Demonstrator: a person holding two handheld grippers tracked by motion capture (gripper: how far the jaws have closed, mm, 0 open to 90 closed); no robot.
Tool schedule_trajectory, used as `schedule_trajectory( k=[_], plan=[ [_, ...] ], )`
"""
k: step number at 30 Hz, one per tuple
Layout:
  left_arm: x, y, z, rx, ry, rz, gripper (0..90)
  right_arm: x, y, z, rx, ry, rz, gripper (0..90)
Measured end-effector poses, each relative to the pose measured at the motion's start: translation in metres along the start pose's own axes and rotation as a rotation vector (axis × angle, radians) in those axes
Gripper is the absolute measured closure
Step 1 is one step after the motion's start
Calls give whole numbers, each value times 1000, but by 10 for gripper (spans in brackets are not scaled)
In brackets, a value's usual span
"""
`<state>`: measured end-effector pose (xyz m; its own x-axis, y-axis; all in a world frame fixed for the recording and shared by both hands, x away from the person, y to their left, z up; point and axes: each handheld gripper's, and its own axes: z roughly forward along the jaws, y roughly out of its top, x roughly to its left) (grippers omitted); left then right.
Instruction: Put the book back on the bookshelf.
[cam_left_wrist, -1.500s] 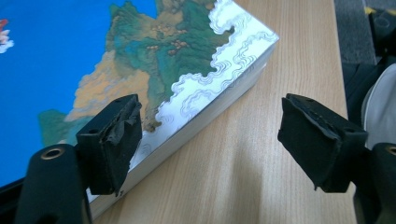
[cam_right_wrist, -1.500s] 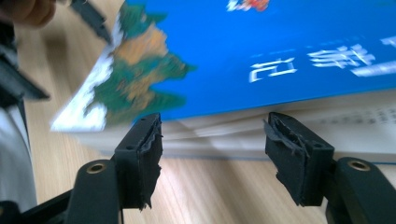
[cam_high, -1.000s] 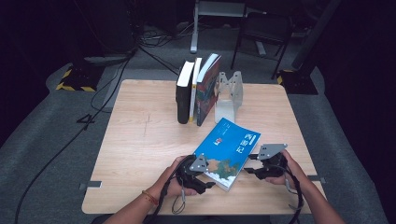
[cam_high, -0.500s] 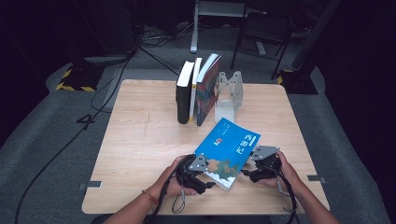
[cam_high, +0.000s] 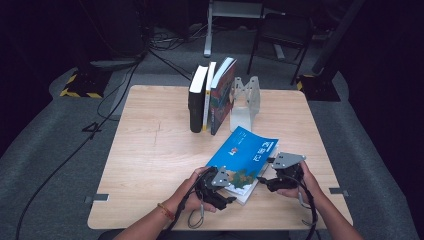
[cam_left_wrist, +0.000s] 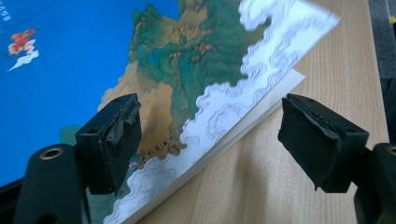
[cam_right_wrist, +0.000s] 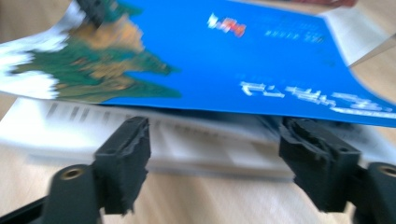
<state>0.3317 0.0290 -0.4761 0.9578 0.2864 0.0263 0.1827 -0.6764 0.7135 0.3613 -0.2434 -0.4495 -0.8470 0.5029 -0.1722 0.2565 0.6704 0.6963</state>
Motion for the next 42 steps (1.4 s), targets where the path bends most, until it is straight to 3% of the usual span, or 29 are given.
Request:
schedule_trajectory(
  k=[5, 8, 9, 15, 21, 24, 29, 33, 36, 38, 40, 42],
  plan=[
    [2, -2, 0, -6, -15, -18, 212, -11, -14, -5, 76, 42, 48, 271],
    [2, -2, 0, -6, -12, -16, 211, -12, -16, -1, 102, 36, 54, 256],
    [2, -2, 0, -7, -16, -19, 209, -6, -16, 9, 165, 18, 29, 237],
    [3, -2, 1, -14, -21, -19, 206, -1, -18, 24, 181, -4, 54, 209],
    [3, -2, 2, -17, -23, -17, 203, -6, -16, 18, 128, 7, 89, 220],
    [3, -1, 2, -16, -23, -14, 200, -5, -12, 12, 60, -20, 111, 222],
    [2, -1, 2, -14, -14, -15, 197, -3, -7, 9, 29, -46, 105, 222],
    [-2, 2, 4, -3, -1, 11, 158, -4, 0, 6, -9, -53, 119, 222],
    [-4, 6, 8, 7, 26, 19, 157, -4, 6, 5, -33, -61, 120, 221],
    [-6, 10, 11, 16, 82, 7, 187, -4, 7, 5, -36, -62, 122, 221],
    [-6, 14, 14, 14, 113, 6, 208, -5, 9, 4, -49, -60, 135, 221],
    [-8, 16, 16, 3, 164, -9, 294, -6, 9, 5, -53, -64, 137, 221]
  ],
)
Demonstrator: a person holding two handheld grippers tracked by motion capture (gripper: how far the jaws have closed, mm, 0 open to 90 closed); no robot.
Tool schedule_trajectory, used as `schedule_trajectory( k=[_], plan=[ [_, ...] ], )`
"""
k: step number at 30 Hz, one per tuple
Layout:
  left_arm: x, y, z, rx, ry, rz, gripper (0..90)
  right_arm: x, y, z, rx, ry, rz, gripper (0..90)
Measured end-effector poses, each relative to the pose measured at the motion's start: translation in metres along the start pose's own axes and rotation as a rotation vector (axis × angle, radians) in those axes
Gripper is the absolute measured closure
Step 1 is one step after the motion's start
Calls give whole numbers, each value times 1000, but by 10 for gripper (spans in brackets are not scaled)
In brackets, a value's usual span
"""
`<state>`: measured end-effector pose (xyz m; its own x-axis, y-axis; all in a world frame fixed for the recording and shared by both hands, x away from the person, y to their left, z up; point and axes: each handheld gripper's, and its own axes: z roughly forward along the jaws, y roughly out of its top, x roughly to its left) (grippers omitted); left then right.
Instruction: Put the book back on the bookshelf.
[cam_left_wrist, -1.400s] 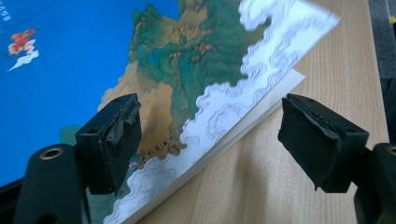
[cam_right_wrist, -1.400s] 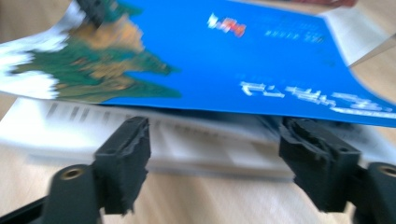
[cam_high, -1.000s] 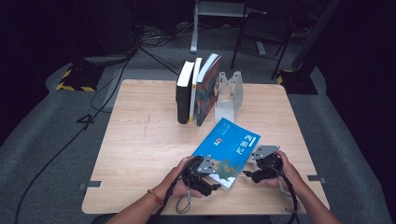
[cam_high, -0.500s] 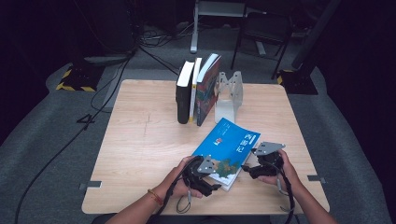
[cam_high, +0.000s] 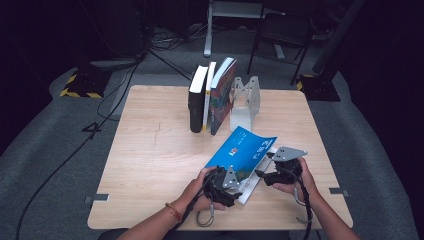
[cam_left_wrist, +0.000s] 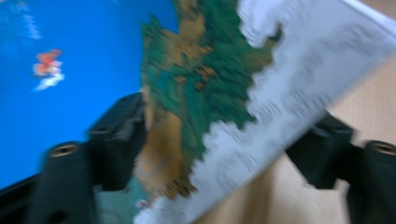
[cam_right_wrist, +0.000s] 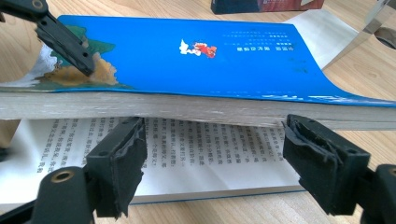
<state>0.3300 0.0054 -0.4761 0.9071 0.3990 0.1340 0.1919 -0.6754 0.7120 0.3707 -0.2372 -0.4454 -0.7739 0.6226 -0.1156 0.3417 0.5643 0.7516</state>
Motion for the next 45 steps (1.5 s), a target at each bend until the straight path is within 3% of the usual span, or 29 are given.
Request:
schedule_trajectory(
  k=[3, 7, 10, 13, 16, 22, 23, 27, 31, 34, 35, 38, 39, 41, 43, 44, 45],
  plan=[
    [0, 1, -2, -10, 33, 16, 427, 0, 0, 0, -4, 0, 6, 220],
    [7, 0, -14, -52, 32, 25, 712, -4, -3, 0, -7, 16, 14, 221],
    [13, -2, -21, -53, 17, 32, 772, -8, -7, -6, -28, 41, 8, 248],
    [18, -7, -26, -52, -8, 50, 774, -9, -7, -11, -44, 50, -10, 284],
    [30, -20, -42, -65, -81, 49, 771, -3, -2, -13, -96, 92, -55, 309],
    [45, -36, -58, -102, -142, -8, 760, 14, 4, 12, -53, 157, -146, 267],
    [48, -40, -61, -103, -150, -4, 758, 18, 6, 22, -28, 149, -171, 280],
    [52, -45, -68, -100, -155, 7, 757, 17, 3, 32, -4, 116, -196, 319],
    [61, -54, -78, -131, -159, -11, 753, 3, -5, 30, -47, 104, -184, 444],
    [70, -57, -84, -131, -152, -33, 730, 6, -6, 26, -83, 105, -243, 558],
    [73, -58, -85, -116, -132, -43, 706, 10, -4, 26, -84, 98, -275, 595],
    [72, -57, -88, -79, -55, -83, 543, 24, 3, 25, -73, 69, -337, 675],
    [68, -55, -89, -89, -57, -87, 491, 26, 5, 25, -71, 68, -339, 684],
    [54, -45, -89, -88, -39, -55, 444, 31, 9, 24, -64, 62, -359, 691],
    [40, -34, -84, -51, 19, 0, 419, 36, 12, 24, -54, 60, -366, 699],
    [36, -31, -80, -26, 55, -2, 415, 39, 14, 24, -50, 61, -370, 704],
    [35, -31, -79, -16, 58, -4, 448, 42, 15, 24, -41, 57, -375, 705]
  ],
)
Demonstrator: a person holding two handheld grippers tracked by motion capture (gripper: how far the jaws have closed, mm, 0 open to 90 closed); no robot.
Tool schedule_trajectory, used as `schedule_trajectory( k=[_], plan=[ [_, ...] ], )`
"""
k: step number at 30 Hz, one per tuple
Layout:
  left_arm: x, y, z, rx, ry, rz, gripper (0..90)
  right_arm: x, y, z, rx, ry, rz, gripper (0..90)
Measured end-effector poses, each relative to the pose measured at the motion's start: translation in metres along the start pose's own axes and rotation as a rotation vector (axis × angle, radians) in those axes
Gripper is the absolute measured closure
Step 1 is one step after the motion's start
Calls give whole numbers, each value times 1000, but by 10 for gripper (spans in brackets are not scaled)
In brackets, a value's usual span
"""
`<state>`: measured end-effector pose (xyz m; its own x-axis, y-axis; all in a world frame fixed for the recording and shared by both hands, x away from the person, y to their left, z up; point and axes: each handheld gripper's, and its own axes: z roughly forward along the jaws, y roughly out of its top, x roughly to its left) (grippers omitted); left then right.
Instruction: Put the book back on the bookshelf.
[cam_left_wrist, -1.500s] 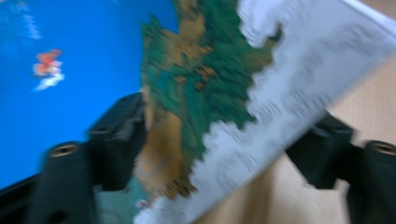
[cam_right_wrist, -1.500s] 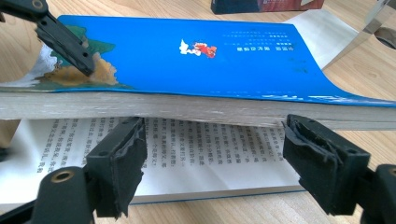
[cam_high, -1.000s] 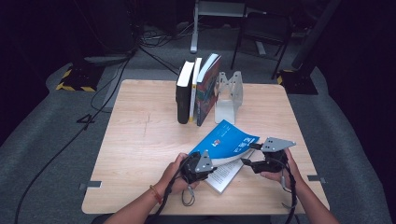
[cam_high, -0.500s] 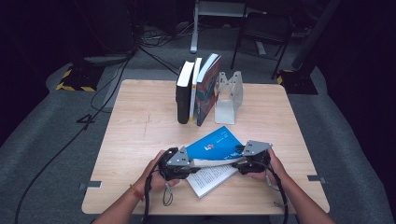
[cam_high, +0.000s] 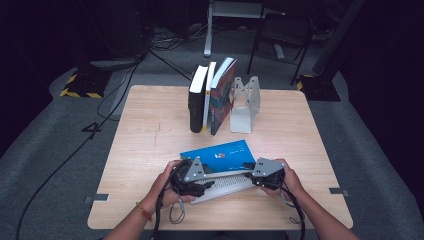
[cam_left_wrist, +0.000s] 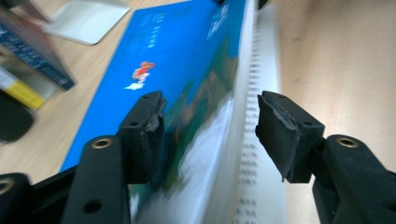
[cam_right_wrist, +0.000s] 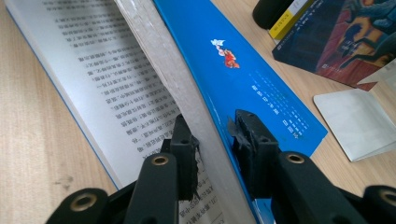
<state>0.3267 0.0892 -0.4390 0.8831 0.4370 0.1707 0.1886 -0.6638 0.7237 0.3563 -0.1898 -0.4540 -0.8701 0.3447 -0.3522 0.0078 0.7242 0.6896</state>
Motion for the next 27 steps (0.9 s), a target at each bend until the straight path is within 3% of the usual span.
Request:
schedule_trajectory(
  k=[2, 5, 8, 9, 12, 14, 16, 17, 19, 21, 23, 25, 27],
  plan=[
    [0, -3, 3, 32, 37, 11, 536, 3, 3, 0, 10, -7, -14, 705],
    [6, -8, -2, 33, 26, 18, 668, 6, 6, 0, 9, 12, -7, 705],
    [12, -14, -5, 42, -3, 43, 694, 8, 9, -2, -19, 29, -6, 694],
    [15, -21, -7, 41, -18, 35, 703, 4, 9, -3, -45, 99, 18, 654],
    [24, -32, -13, 24, -43, 12, 702, -5, 0, -2, -65, 110, 40, 584],
    [31, -37, -16, 19, -59, -8, 693, -12, -10, 0, -60, 104, 42, 615],
    [36, -41, -17, 21, -78, -18, 681, -15, -15, 1, -93, 138, 49, 651],
    [37, -41, -17, 27, -79, -34, 659, -13, -13, 1, -92, 130, 11, 685],
    [38, -41, -18, 48, -76, -35, 521, -7, -8, 1, -72, 99, -54, 707],
    [37, -39, -23, 40, -55, -60, 439, -5, -5, 0, -71, 93, -50, 713],
    [31, -32, -30, 18, -28, -56, 378, -3, -3, 0, -68, 88, -50, 716],
    [26, -26, -32, 0, -28, -57, 377, -2, -2, 0, -67, 88, -49, 719],
    [16, -16, -31, 13, 9, -53, 363, -1, 3, -1, -72, 81, -50, 721]
  ],
)
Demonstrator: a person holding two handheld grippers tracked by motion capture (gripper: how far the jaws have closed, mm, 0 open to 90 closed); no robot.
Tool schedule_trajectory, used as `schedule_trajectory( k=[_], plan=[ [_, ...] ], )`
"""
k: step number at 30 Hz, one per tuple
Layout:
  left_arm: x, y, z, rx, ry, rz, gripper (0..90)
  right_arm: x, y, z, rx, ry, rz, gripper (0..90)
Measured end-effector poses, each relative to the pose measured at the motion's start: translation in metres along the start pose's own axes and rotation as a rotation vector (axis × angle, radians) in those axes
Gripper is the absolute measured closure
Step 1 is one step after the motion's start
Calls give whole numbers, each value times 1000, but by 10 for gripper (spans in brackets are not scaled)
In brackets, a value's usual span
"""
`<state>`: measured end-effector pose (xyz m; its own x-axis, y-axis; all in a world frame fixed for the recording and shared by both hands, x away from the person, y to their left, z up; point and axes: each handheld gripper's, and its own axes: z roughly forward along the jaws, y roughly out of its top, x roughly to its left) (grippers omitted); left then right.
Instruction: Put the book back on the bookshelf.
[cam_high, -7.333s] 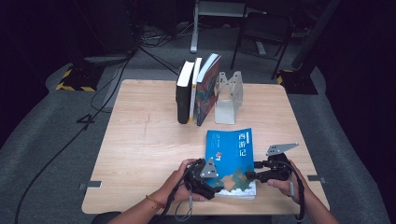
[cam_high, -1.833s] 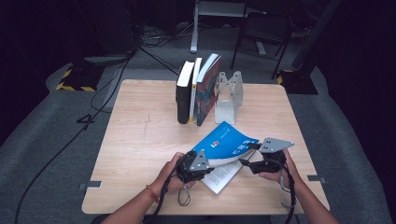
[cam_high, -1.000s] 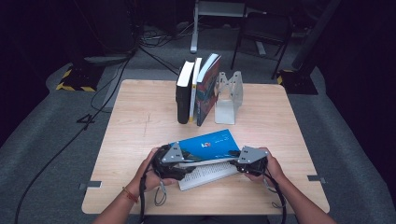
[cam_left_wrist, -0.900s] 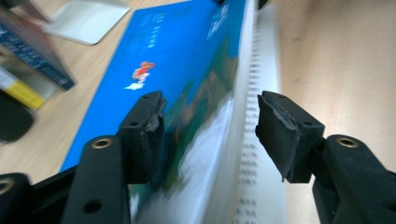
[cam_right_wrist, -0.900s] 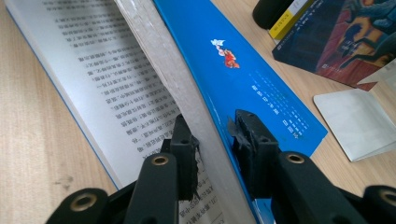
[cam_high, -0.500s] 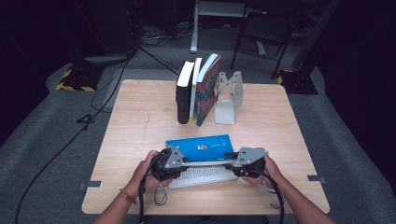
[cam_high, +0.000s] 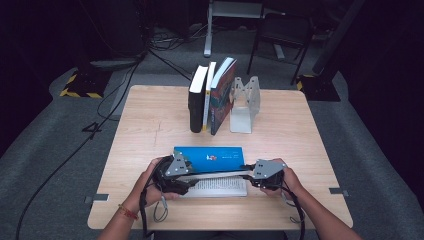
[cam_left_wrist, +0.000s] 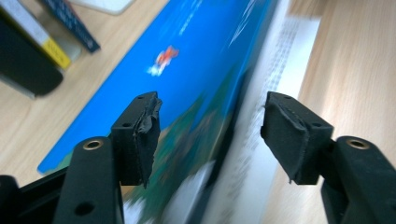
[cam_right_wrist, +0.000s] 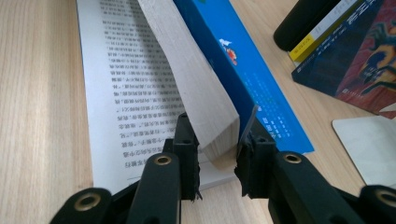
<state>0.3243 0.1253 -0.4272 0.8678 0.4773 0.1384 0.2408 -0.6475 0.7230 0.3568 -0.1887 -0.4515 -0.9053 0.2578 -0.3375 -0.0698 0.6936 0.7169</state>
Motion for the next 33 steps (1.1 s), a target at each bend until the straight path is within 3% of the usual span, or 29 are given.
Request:
schedule_trajectory(
  k=[2, 3, 5, 7, 9, 12, 16, 19, 23, 25, 28, 30, 33],
  plan=[
    [-11, 9, 7, 20, -1, 3, 349, 1, 4, 0, -1, -6, 4, 724],
    [-22, 16, 17, 57, 16, 12, 312, 2, 8, 1, -9, -11, 12, 724],
    [-30, 22, 29, 98, 58, 9, 296, 3, 10, 1, -8, -13, 15, 724],
    [-31, 26, 38, 94, 54, -26, 320, 5, 12, 2, 1, -17, 5, 724],
    [-32, 29, 45, 102, 80, -15, 332, 6, 13, 2, 0, -16, 9, 723],
    [-34, 30, 47, 83, 75, -27, 360, 6, 13, 3, 4, -15, 14, 722],
    [-36, 34, 51, 55, 99, -44, 373, 6, 15, 4, 0, -11, 27, 721],
    [-39, 36, 55, 69, 108, -19, 461, 8, 17, 6, 6, -7, 27, 717],
    [-38, 36, 61, 94, 152, -9, 604, 10, 18, 9, 18, -5, 27, 709],
    [-36, 35, 62, 119, 154, -4, 627, 10, 18, 9, 13, -8, 40, 701],
    [-35, 30, 66, 126, 156, 17, 666, 9, 17, 11, -13, 2, 69, 640],
    [-36, 27, 66, 94, 167, 35, 694, 5, 17, 7, -48, 16, 110, 496],
    [-28, 25, 58, 8, 174, -21, 745, -4, 12, 0, -66, 7, 158, 409]
  ],
)
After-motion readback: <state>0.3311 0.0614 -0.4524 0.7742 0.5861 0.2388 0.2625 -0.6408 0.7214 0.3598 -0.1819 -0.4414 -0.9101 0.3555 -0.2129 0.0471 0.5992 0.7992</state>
